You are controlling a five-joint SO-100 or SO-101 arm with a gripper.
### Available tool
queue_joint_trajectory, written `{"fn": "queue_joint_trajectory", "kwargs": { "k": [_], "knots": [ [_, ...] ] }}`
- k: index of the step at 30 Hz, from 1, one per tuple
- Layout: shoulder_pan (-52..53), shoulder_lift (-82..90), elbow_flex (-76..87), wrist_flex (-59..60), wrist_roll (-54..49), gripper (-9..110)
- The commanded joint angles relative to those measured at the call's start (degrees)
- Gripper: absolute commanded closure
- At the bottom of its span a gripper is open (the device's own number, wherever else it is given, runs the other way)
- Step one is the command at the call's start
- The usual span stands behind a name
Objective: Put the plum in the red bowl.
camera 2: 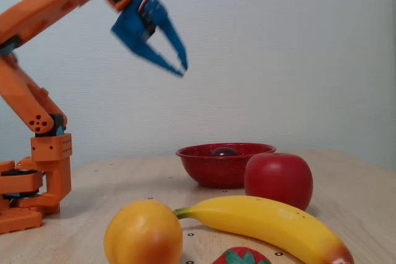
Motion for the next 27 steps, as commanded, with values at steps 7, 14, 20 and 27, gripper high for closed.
{"fn": "queue_joint_trajectory", "kwargs": {
  "k": [7,14,20,27],
  "knots": [
    [0.3,28.4,39.6,-20.7,2.3,101],
    [2.1,52.1,69.8,-29.4,1.0,101],
    [2.2,56.6,76.0,-27.5,-0.8,101],
    [3.2,56.6,76.0,-22.0,-2.7,101]
  ]
}}
